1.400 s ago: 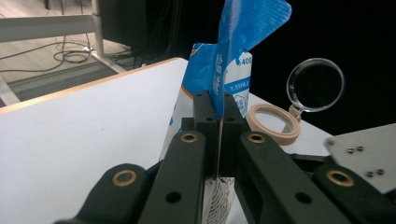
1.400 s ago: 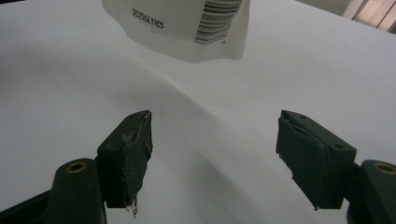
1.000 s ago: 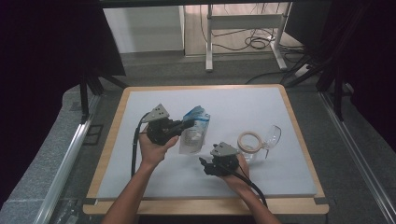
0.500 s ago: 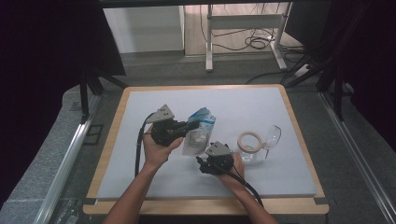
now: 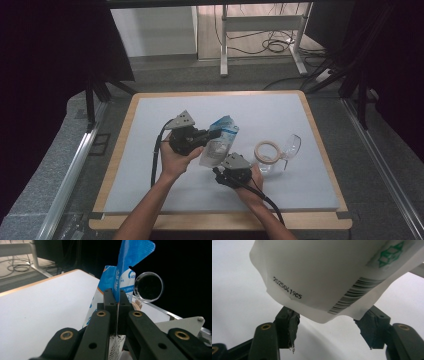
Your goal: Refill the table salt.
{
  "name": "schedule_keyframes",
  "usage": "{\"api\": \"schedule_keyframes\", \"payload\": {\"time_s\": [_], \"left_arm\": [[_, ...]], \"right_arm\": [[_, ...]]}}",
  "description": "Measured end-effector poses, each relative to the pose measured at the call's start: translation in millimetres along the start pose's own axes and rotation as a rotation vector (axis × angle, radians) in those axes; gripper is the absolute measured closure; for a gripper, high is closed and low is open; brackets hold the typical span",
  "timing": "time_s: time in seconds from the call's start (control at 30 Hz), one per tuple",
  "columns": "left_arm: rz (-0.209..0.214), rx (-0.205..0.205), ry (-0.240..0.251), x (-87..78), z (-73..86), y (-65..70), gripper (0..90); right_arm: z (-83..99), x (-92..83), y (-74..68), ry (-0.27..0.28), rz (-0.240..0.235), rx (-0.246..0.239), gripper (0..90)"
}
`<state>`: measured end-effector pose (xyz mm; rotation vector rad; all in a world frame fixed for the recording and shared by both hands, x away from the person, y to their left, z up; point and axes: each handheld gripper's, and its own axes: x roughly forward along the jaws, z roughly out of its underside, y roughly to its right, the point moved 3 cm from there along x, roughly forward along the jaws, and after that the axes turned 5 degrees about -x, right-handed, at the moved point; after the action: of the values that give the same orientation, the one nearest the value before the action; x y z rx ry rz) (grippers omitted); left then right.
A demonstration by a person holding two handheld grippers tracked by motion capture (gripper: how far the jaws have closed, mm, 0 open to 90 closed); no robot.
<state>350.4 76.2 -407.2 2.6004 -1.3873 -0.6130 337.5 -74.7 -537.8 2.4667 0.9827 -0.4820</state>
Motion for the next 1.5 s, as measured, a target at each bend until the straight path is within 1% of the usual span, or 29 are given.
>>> {"api": "schedule_keyframes", "payload": {"time_s": [0.07, 0.1, 0.27, 0.37, 0.4, 0.5, 0.53, 0.57, 0.6, 0.63, 0.7, 0.73, 0.77, 0.83, 0.9, 0.97, 1.03, 1.1, 1.27, 1.37, 1.43, 1.5], "left_arm": [[0.001, 0.001, -0.007, 3.6, -0.4, 0.6, 90.0], [0.006, -0.001, -0.009, 5.4, -0.3, 1.1, 90.0], [0.018, 0.002, -0.020, 10.9, 1.5, 4.7, 90.0], [0.028, 0.001, -0.024, 11.9, 2.4, 7.6, 90.0], [0.030, 0.006, -0.024, 11.5, 2.4, 9.1, 90.0], [0.037, 0.007, -0.018, 9.8, 1.6, 12.1, 90.0], [0.046, 0.003, -0.016, 9.1, 1.1, 13.0, 90.0], [0.047, 0.005, -0.015, 8.4, 0.6, 13.8, 90.0], [0.044, 0.012, -0.017, 7.9, 0.2, 14.7, 90.0], [0.044, 0.012, -0.018, 7.8, -0.1, 15.6, 90.0], [0.048, 0.013, -0.022, 8.4, -0.1, 15.8, 90.0], [0.042, 0.015, -0.020, 8.7, -0.2, 15.6, 90.0], [0.036, 0.016, -0.022, 8.8, -0.6, 14.9, 90.0], [0.026, 0.014, -0.021, 9.0, -1.0, 12.8, 90.0], [0.026, 0.008, -0.024, 9.1, -0.7, 11.1, 90.0], [0.037, 0.003, -0.024, 9.5, -0.2, 11.5, 90.0], [0.039, 0.007, -0.024, 10.4, 0.3, 13.8, 90.0], [0.042, 0.012, -0.026, 11.0, 0.3, 16.6, 90.0], [0.046, 0.018, -0.018, 10.2, -2.2, 19.8, 90.0], [0.042, 0.020, -0.012, 9.2, -4.2, 20.6, 90.0], [0.044, 0.019, -0.010, 9.0, -5.0, 21.0, 90.0], [0.047, 0.021, -0.012, 9.5, -5.1, 21.5, 90.0]], "right_arm": [[0.7, -2.2, -0.1, -0.004, -0.010, 0.015, 39.9], [0.7, -3.6, -0.2, 0.004, -0.017, 0.025, 40.0], [3.4, -7.3, -0.5, -0.004, -0.021, 0.027, 40.0], [5.9, -8.4, 0.0, -0.003, -0.015, 0.031, 39.4], [6.6, -8.7, 0.0, -0.004, -0.012, 0.029, 38.0], [8.8, -6.5, -0.4, -0.019, 0.013, 0.000, 33.9], [8.9, -5.9, -0.7, -0.019, 0.016, 0.001, 33.4], [8.5, -5.2, -1.2, -0.019, 0.019, 0.005, 32.7], [7.9, -4.8, -1.4, -0.015, 0.029, -0.001, 32.7], [6.9, -5.4, -1.8, -0.004, 0.036, -0.004, 33.7], [3.9, -7.9, -2.6, 0.023, 0.033, -0.005, 37.7], [2.1, -10.4, -4.2, 0.037, 0.036, -0.005, 40.2], [1.5, -11.0, -4.5, 0.034, 0.037, -0.004, 41.5], [2.1, -13.3, -4.7, 0.032, 0.022, 0.011, 44.0], [3.4, -16.4, -4.7, 0.033, 0.013, 0.019, 44.3], [4.9, -18.5, -5.1, 0.034, 0.004, 0.035, 44.2], [6.0, -19.0, -4.9, 0.034, 0.004, 0.031, 43.8], [6.9, -18.8, -5.1, 0.030, 0.000, 0.038, 42.1], [7.7, -19.9, -3.6, 0.032, 0.005, 0.068, 39.0], [9.1, -20.8, -2.9, 0.027, 0.012, 0.077, 38.3], [11.0, -21.2, -2.0, 0.029, 0.007, 0.091, 38.3], [11.9, -22.5, -2.0, 0.036, 0.009, 0.094, 39.8]]}}
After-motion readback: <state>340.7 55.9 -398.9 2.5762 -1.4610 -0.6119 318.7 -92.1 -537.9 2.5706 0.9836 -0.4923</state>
